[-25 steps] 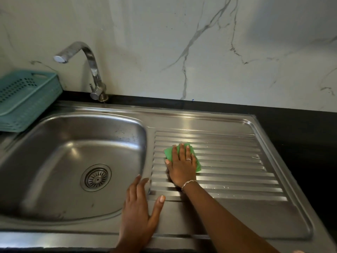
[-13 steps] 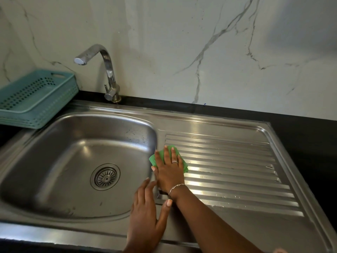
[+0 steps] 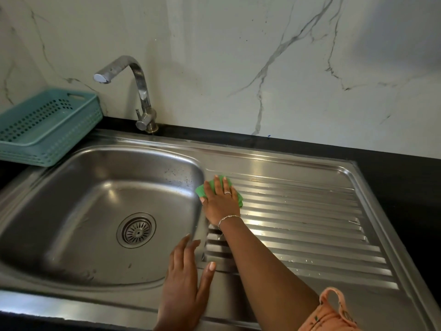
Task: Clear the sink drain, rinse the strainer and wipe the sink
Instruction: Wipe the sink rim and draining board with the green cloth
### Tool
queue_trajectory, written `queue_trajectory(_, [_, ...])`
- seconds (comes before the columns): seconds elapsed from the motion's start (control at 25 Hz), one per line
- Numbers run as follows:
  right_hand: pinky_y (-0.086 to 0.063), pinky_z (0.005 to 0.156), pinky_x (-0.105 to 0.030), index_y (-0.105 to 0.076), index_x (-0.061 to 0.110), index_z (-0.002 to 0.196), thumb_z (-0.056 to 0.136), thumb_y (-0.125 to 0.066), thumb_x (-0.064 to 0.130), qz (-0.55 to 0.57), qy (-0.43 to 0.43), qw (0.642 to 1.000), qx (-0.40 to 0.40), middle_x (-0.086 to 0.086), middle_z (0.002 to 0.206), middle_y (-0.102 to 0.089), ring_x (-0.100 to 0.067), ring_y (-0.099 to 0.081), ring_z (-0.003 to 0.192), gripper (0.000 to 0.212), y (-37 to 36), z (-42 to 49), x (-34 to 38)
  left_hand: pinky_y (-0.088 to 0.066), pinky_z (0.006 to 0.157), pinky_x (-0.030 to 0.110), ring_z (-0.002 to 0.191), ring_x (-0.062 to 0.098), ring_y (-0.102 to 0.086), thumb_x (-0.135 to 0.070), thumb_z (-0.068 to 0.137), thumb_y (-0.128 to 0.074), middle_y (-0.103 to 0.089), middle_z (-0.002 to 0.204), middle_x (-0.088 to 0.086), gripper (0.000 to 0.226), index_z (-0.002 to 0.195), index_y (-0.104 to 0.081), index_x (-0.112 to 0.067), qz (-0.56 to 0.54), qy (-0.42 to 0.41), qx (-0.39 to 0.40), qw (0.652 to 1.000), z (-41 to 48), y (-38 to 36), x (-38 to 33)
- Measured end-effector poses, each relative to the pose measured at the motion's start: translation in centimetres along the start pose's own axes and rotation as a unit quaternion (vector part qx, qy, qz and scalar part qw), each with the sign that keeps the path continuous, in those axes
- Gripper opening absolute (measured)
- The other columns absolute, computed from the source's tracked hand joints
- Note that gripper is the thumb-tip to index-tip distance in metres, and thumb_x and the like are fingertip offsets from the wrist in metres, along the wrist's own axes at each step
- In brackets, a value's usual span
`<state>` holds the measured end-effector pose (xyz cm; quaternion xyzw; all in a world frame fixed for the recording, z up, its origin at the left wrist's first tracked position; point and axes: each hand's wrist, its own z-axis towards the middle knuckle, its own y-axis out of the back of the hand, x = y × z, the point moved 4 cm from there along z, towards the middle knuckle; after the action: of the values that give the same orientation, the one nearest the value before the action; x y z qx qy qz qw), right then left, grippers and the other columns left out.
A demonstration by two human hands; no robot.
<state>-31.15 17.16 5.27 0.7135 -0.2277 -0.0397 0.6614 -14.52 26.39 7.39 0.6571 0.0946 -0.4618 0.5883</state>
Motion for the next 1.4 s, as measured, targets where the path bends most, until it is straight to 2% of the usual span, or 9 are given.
queue_trajectory(0.16, [-0.003,0.119,-0.046,-0.009,0.022,0.147,0.099,-0.026,0.034,0.002,-0.002,1.000,-0.007,-0.008,0.159,0.001,-0.030,0.005,0.146,0.052,0.7,-0.5,-2.4,-0.037,0.103,0.038,0.132,0.023,-0.036,-0.066,0.070,-0.023,-0.036,0.144,0.006,0.080,0.127,-0.045,-0.015,0.003,0.008,0.000,1.000,0.0,-0.2,0.0])
queue_trajectory(0.28, [-0.002,0.119,-0.045,-0.007,0.022,0.147,0.100,-0.024,0.034,0.003,-0.029,0.999,-0.013,-0.007,0.159,0.001,-0.029,0.006,0.146,0.052,1.4,-1.4,-5.6,-0.035,0.104,0.040,0.132,0.023,-0.036,-0.075,0.067,-0.022,-0.038,0.141,0.005,0.090,0.126,-0.047,-0.013,0.015,0.011,0.000,1.000,0.1,-0.3,0.0])
queue_trajectory(0.48, [-0.002,0.119,-0.044,-0.006,0.023,0.148,0.100,-0.024,0.034,-0.004,-0.065,0.998,-0.020,-0.006,0.159,0.001,-0.028,0.007,0.146,0.052,2.8,-3.5,-11.6,-0.037,0.102,0.047,0.126,0.038,-0.044,-0.089,0.062,-0.005,-0.046,0.137,0.020,0.114,0.120,-0.054,-0.005,0.023,0.017,-0.004,1.000,0.4,-0.7,0.0])
queue_trajectory(0.68, [-0.002,0.119,-0.044,-0.003,0.025,0.147,0.100,-0.021,0.036,-0.011,-0.102,0.995,-0.015,-0.004,0.159,0.003,-0.027,0.007,0.146,0.052,4.1,-5.4,-17.1,-0.039,0.097,0.057,0.120,0.047,-0.048,-0.091,0.061,-0.007,-0.051,0.130,0.027,0.117,0.113,-0.059,0.001,0.035,0.009,-0.005,0.999,0.5,-1.2,-0.6])
queue_trajectory(0.92, [-0.002,0.119,-0.044,-0.002,0.024,0.148,0.101,-0.019,0.037,-0.019,-0.148,0.989,-0.013,-0.005,0.159,0.004,-0.026,0.007,0.146,0.051,5.4,-7.4,-23.2,-0.037,0.099,0.056,0.121,0.048,-0.046,-0.096,0.051,-0.008,-0.050,0.132,0.028,0.127,0.112,-0.060,0.002,-0.002,0.009,-0.020,1.000,0.5,-1.0,-1.8])
queue_trajectory(1.2, [-0.006,0.118,-0.046,-0.004,0.023,0.148,0.100,-0.020,0.039,-0.030,-0.221,0.974,-0.028,-0.009,0.159,-0.001,-0.031,0.000,0.146,0.053,6.4,-9.9,-30.4,-0.046,0.078,0.062,0.091,0.058,-0.058,-0.083,0.072,-0.014,-0.058,0.110,0.041,0.111,0.093,-0.064,0.014,0.038,-0.050,-0.071,0.995,0.6,-1.6,-3.1])
queue_trajectory(1.28, [-0.008,0.118,-0.046,-0.004,0.024,0.147,0.100,-0.020,0.039,-0.026,-0.230,0.972,-0.031,-0.008,0.159,-0.002,-0.031,-0.001,0.146,0.053,6.3,-10.0,-31.0,-0.048,0.084,0.054,0.083,0.056,-0.060,-0.078,0.078,-0.016,-0.059,0.105,0.042,0.105,0.088,-0.065,0.015,0.038,-0.050,-0.079,0.995,0.7,-1.9,-3.1])
queue_trajectory(1.36, [-0.010,0.118,-0.047,-0.006,0.024,0.147,0.100,-0.021,0.039,-0.025,-0.231,0.972,-0.037,-0.008,0.159,-0.003,-0.031,-0.002,0.146,0.052,6.2,-9.6,-31.0,-0.036,0.100,0.016,0.074,0.051,-0.062,-0.072,0.083,-0.019,-0.061,0.098,0.041,0.099,0.081,-0.065,0.016,0.034,-0.042,-0.086,0.995,1.0,-2.1,-2.9])
queue_trajectory(1.4, [-0.011,0.118,-0.047,-0.006,0.024,0.147,0.099,-0.021,0.039,-0.028,-0.231,0.972,-0.040,-0.008,0.159,-0.003,-0.031,-0.002,0.146,0.052,6.2,-9.4,-31.0,-0.025,0.095,-0.001,0.071,0.044,-0.063,-0.070,0.084,-0.020,-0.063,0.094,0.038,0.097,0.079,-0.065,0.016,0.025,-0.040,-0.084,0.995,1.2,-2.0,-3.0])
